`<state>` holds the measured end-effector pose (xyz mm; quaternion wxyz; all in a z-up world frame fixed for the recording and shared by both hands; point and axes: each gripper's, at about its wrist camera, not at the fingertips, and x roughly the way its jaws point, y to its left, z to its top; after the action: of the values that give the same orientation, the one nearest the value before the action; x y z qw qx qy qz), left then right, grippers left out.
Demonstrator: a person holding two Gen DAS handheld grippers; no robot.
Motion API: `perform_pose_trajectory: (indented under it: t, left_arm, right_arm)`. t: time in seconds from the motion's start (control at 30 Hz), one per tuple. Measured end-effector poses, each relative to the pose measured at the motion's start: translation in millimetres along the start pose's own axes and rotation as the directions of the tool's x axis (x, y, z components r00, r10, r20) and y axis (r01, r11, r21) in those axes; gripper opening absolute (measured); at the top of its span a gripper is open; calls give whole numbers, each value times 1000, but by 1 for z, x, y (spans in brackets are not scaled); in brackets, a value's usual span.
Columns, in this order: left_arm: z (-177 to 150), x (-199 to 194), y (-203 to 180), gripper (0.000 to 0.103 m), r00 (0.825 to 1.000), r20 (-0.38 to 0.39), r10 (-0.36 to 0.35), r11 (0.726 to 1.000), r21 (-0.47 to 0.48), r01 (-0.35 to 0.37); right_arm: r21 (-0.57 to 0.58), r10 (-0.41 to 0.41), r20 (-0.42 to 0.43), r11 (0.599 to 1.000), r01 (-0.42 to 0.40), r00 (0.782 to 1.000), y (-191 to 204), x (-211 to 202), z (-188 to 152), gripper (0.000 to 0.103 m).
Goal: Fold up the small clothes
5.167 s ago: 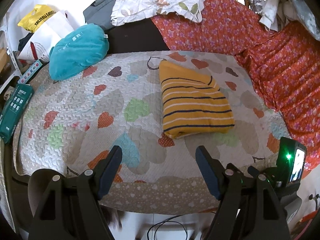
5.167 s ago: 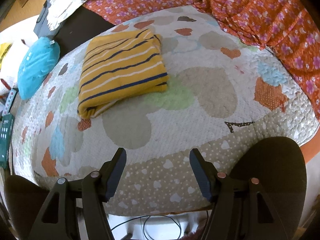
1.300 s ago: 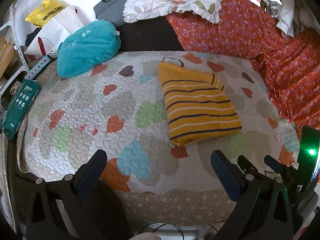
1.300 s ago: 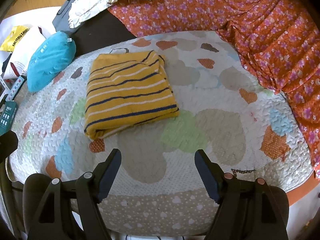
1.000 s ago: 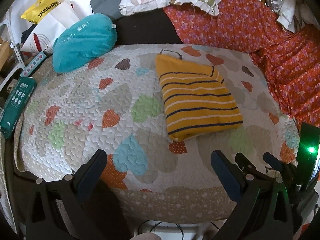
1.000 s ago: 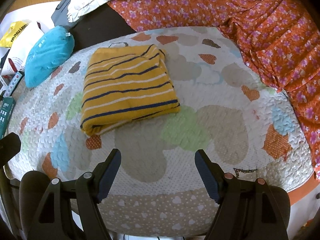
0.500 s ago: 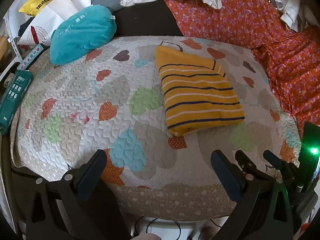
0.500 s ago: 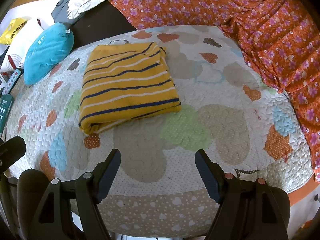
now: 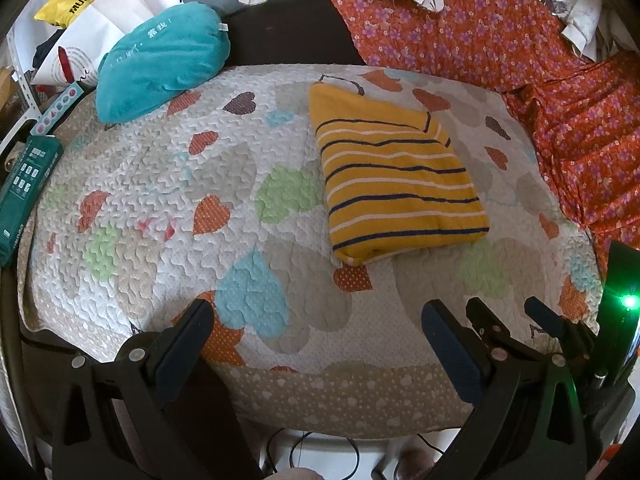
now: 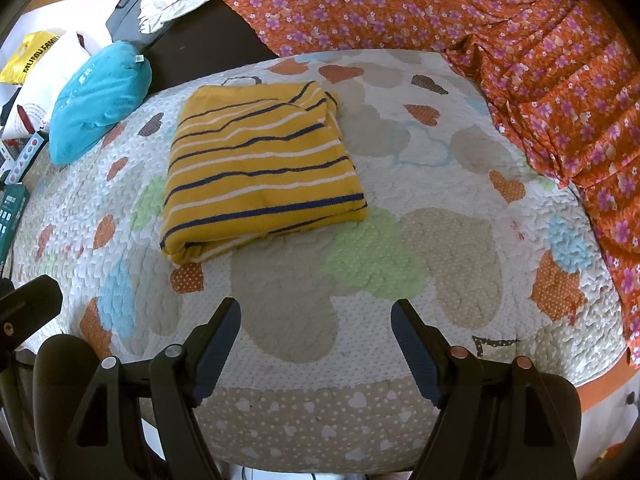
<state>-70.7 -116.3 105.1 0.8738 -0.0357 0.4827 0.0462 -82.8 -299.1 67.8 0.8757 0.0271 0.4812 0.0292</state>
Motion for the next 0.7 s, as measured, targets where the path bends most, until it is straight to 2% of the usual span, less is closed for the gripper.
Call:
perform_pose_trajectory:
  t: [0.7]
  left_arm:
    - [-3,10,3,103,999,-40,-15,1000,-15,14]
  right_arm:
    - [-13,3,-11,1000,-3,1000,0,6,-3,82]
